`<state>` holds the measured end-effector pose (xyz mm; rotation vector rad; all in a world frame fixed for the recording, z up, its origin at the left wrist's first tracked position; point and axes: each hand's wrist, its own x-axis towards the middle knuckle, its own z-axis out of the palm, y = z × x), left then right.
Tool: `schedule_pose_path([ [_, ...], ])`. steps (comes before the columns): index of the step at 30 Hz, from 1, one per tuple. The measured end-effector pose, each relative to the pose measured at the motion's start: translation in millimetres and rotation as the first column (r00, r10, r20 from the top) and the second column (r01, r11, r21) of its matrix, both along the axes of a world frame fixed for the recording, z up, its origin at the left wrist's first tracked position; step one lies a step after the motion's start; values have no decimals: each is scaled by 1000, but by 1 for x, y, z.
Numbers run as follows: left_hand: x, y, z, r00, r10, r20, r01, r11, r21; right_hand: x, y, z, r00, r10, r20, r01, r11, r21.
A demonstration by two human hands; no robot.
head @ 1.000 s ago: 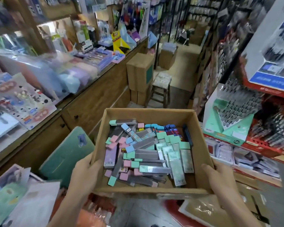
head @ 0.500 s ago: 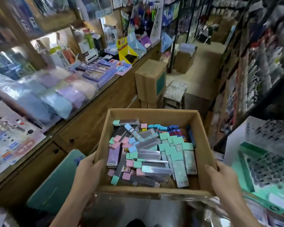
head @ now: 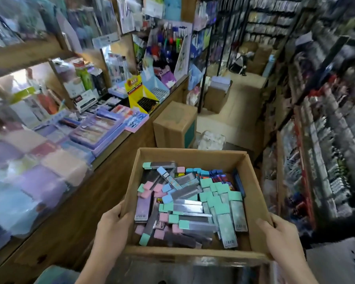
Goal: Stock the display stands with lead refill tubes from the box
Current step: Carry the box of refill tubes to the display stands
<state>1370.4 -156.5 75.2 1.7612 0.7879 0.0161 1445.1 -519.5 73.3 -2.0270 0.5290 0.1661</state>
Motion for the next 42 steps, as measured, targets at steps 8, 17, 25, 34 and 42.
schedule_pose_path([
  [8,143,13,13,1000,-19,-1,19,999,-34,133,19,0,997,-70,25,69,997,28],
  [17,299,-7,5,990,115,-81,-111,993,46,331,7,-32,999,10,46,-11,1000,16],
  [25,405,-26,6,975,209,-74,-202,975,92,488,8,-19,979,195,62,-193,981,-35],
  [34,522,-17,-28,941,331,-75,-331,944,4,641,32,-36,955,296,25,-293,953,-79],
  [42,601,-13,-47,900,426,-95,-430,903,-24,758,58,-40,912,409,-34,-409,899,-154],
])
